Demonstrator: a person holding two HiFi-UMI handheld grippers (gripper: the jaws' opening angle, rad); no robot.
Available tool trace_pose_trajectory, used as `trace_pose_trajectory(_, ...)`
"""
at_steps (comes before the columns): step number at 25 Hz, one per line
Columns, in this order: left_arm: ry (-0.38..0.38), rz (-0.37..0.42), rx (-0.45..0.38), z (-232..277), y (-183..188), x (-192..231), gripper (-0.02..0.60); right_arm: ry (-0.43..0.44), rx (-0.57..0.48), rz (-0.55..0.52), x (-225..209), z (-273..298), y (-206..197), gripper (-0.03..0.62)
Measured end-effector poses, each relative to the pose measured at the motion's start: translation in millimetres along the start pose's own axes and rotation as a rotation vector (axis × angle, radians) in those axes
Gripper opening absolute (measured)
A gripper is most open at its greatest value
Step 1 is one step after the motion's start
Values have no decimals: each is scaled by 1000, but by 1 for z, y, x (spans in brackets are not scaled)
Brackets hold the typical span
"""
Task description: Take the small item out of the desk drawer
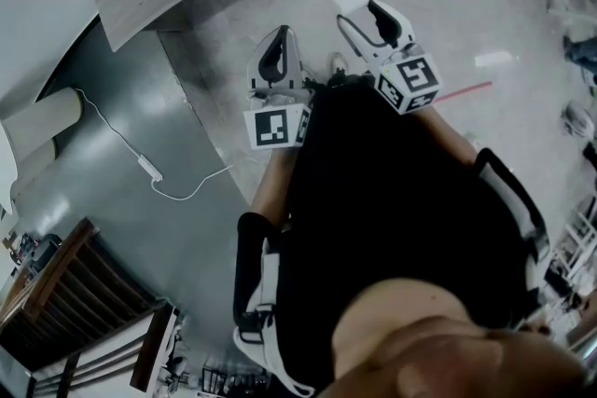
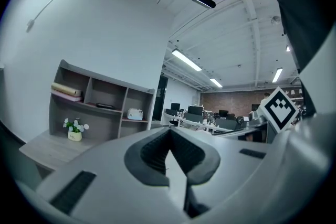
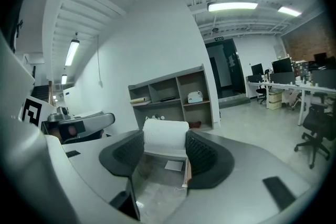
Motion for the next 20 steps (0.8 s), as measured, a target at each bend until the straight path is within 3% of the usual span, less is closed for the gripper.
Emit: trace_pose_trajectory(20, -19, 3, -7, 3, 1, 6, -2, 8, -1, -7, 13, 5, -8, 247)
Point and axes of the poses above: the fingertips, and each gripper's own axes: z forward along the fingers, x to its left, y out of its top, the point moved 5 cm from there along -z, backward along the fingers, and after that the axes turned 8 degrees about x, right-handed, at the moved point
